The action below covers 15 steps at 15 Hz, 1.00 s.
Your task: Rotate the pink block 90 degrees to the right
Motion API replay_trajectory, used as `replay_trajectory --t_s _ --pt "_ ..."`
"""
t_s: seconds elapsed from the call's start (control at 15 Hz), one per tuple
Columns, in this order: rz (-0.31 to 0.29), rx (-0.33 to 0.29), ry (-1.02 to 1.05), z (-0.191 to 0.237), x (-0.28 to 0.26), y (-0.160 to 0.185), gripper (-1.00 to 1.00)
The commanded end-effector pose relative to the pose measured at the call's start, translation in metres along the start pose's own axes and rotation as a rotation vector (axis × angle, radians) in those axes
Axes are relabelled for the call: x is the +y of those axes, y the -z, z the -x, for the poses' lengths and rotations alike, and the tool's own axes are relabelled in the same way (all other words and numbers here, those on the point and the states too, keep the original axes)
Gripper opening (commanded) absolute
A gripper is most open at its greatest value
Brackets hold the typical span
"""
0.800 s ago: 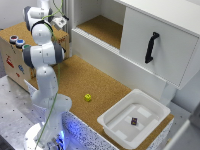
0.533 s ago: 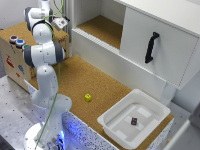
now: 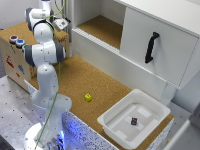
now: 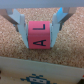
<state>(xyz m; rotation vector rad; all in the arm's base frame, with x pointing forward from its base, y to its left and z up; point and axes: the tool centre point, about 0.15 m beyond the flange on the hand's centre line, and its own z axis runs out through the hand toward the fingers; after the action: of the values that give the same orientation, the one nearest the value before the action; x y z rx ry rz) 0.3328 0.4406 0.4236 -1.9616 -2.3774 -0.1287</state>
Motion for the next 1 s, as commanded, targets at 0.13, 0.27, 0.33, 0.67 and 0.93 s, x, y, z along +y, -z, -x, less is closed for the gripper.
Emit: replay_trajectory --t_s 0.13,0.27,0.33,0.67,0.93 --pt "-0.081 -0.124 -0.049 -0.01 0.016 0.02 -1.0" --pt "-0.01 -0.009 -0.027 0.004 -0.001 0.008 -1.0" --pt "0.007 -0.015 -0.039 0.003 0.002 0.009 -1.0" --pt "-0.028 -0.001 -0.131 -0.007 0.01 0.013 -1.0" --pt "-0.106 0.012 -0.42 -0.01 0.008 0.013 -1.0"
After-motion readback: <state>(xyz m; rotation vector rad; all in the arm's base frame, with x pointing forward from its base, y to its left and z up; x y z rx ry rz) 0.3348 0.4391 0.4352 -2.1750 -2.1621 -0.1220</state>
